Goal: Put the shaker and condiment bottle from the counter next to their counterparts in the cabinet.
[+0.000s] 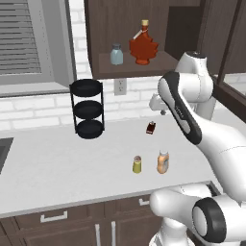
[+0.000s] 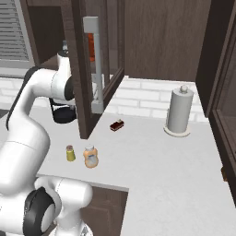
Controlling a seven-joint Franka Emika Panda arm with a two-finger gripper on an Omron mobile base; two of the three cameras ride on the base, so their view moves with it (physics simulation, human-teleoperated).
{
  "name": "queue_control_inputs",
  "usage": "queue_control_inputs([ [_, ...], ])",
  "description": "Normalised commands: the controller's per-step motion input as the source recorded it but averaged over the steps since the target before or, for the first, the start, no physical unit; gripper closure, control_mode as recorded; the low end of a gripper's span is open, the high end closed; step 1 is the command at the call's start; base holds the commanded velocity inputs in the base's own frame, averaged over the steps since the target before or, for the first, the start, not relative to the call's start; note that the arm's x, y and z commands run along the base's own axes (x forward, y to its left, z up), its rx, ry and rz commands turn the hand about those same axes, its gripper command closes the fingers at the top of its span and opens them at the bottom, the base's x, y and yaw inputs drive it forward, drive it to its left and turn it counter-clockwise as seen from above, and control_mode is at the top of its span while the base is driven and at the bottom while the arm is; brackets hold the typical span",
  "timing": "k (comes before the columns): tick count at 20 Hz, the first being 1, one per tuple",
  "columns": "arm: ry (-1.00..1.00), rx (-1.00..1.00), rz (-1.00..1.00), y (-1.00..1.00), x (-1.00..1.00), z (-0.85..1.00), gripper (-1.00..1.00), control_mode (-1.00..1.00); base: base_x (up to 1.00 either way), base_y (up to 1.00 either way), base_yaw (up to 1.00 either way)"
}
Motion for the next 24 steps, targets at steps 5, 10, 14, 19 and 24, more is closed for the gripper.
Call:
queue_control_inputs([
  [5, -0.15, -0.02, -0.04, 0.00, -0.28, -0.04, -1.00, -1.00, 0.00, 0.00, 0.00],
  [10, -0.49, 0.00, -0.30, 0.00, -0.43, -0.24, -1.00, -1.00, 0.00, 0.00, 0.00],
  [14, -0.45, -0.05, -0.41, 0.38, -0.18, -0.40, -1.00, -1.00, 0.00, 0.00, 0.00],
  [19, -0.14, -0.15, -0.07, 0.07, -0.14, -0.60, -1.00, -1.00, 0.00, 0.00, 0.00],
  [24, -0.10, 0.00, -0.03, 0.00, -0.09, -0.70, -1.00, -1.00, 0.00, 0.00, 0.00],
])
